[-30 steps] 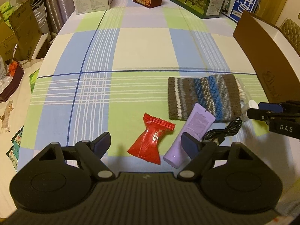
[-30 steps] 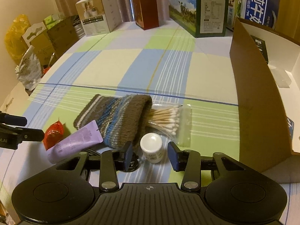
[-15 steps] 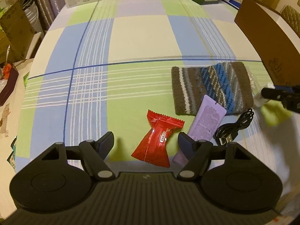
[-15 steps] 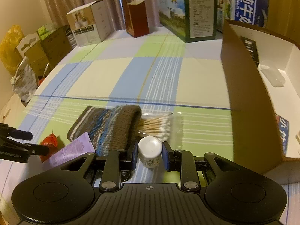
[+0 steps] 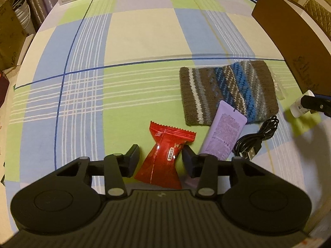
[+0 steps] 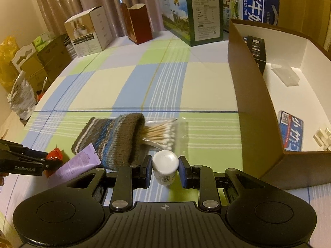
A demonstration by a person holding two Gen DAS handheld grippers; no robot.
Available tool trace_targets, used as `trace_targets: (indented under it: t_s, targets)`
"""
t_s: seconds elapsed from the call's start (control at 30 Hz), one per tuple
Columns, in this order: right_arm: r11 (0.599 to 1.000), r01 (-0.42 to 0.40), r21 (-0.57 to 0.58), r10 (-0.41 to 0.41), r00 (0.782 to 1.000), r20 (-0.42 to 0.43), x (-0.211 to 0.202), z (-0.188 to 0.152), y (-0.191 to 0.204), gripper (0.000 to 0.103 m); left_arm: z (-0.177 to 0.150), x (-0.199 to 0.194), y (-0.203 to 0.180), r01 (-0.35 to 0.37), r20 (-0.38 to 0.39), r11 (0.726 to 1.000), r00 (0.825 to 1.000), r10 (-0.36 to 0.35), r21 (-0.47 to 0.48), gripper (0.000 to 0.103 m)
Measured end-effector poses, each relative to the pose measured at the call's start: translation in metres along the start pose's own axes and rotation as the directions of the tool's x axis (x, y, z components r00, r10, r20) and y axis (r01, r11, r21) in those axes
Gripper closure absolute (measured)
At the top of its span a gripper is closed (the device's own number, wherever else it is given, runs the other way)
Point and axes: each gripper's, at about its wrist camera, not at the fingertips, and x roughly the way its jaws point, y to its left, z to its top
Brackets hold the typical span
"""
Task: Organize objects
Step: 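Close the right tool on the white pill bottle while the left tool closes on the red candy packet, then carry the candy in the left tool and the bottle in the right tool into the brown box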
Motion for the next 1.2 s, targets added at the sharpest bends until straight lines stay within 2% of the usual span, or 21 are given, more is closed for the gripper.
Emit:
trace_targets:
  t_s: [0.1, 0.23, 0.5, 0.7, 0.97, 1.2]
  targets:
    - [1.000, -0.002, 0.000, 0.002, 1.000, 0.006, -0.005, 0.000, 0.001, 0.079, 0.000, 0.000, -0.001, 0.006, 0.006, 1.000, 1.000, -0.006, 0.001, 0.074]
    - [1.000, -0.009, 0.000, 0.009, 1.000, 0.020, -0.013, -0.001, 0.003, 0.079, -0.002, -0.001, 0.002, -0.006, 0.017, 1.000, 1.000, 0.006, -0.008, 0.081]
    - [0.999, -0.036, -0.001, 0.036, 0.997, 0.068, -0.036, -0.001, 0.007, 0.079, -0.008, -0.027, 0.009, -0.015, 0.068, 0.998, 0.998, 0.019, -0.054, 0.083]
    - [0.998, -0.060, -0.011, 0.061, 0.993, 0.097, -0.056, -0.002, 0.009, 0.079, -0.007, -0.057, -0.003, 0.004, 0.130, 0.998, 0.992, 0.004, -0.062, 0.083]
    - [0.997, -0.076, -0.004, 0.076, 0.983, 0.169, -0.094, 0.000, -0.003, 0.079, 0.005, -0.088, -0.040, 0.065, 0.207, 0.998, 0.976, -0.062, -0.005, 0.083]
    - [0.999, -0.033, 0.031, 0.024, 0.968, 0.251, -0.132, 0.009, -0.036, 0.079, 0.030, -0.105, -0.093, 0.116, 0.259, 0.986, 0.955, -0.143, 0.118, 0.083]
